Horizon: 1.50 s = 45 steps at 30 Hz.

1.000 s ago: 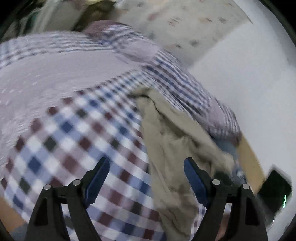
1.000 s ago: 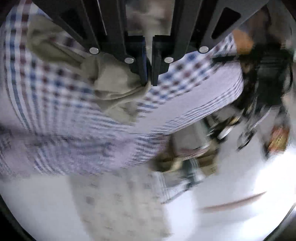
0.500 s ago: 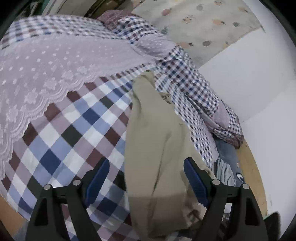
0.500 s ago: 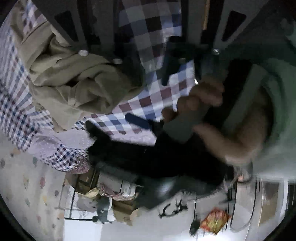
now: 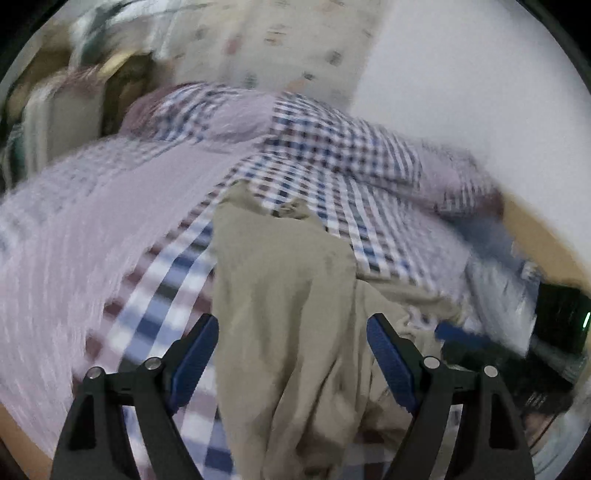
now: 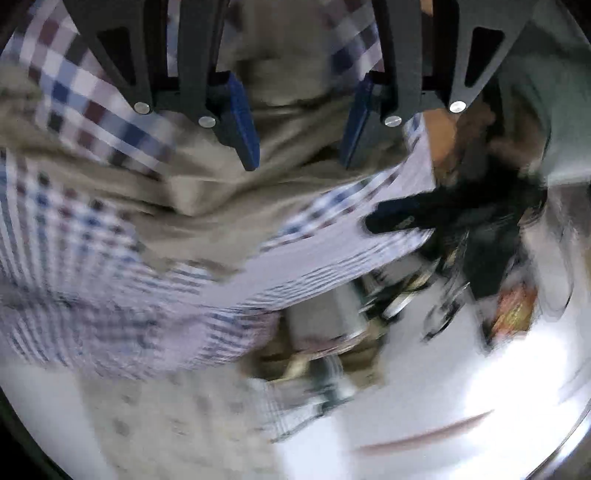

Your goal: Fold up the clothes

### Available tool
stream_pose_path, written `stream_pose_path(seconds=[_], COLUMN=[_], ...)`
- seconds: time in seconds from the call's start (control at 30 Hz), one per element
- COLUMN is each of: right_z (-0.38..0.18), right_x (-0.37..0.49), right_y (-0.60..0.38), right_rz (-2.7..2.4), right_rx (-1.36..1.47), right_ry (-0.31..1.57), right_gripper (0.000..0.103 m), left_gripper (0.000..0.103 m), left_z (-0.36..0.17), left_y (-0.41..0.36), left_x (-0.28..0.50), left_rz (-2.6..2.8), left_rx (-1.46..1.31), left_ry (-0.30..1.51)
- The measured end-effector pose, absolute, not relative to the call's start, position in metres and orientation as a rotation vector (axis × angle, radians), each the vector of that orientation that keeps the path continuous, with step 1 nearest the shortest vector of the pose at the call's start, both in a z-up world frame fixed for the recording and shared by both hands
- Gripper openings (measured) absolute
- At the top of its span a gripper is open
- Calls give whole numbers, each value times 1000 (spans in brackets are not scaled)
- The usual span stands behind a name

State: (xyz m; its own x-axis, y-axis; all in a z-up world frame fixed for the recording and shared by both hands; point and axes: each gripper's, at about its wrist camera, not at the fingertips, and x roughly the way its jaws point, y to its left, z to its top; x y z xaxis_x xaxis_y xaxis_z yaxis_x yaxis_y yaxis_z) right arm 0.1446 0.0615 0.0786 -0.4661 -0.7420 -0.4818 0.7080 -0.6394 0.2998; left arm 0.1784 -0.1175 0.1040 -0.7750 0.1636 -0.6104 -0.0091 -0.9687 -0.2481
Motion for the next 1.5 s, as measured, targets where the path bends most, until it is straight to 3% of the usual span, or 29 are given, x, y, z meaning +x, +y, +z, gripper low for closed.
stream_pose_path(seconds=[0.1,0.27,0.33,0.4,0.47,0.57,0.8,1.13,1.5], right_z=[76,71,69,67,65,59,46,32,26], right_x=[113,105,102,99,97,95,88,95,99], right_y=[80,83,85,86,87,88,91,71,65], right_rz=[-2173,-2196,-2205,-2213,-2213,-2208,-2216,-2178,-2163], right_rx=[796,846,866,886,904,928,996,1032,1042], right_ry=[-221,-225,-227,-229,-236,-243,-251,-145,-98], right_gripper=[52,52,52,50,52,52,52,52,52], left_gripper=[85,78,68,38,18,6,5,3,6], left_z=[109,99,84,71,63,76,122,142,93], left_y=[-80,-38,-31,-31,-34,-51,-135,-265,-348], left_x=[145,101,82,69,61,64,80,113,124], left_rz=[2815,2713,2663,2629,2604,2642,2688,2848,3059], left_rx=[-1099,-1246,-1351,-1437,-1494,-1433,-1242,-1018,-1313], left_ry=[-81,176,215,222,184,38,-447,-930,-1016])
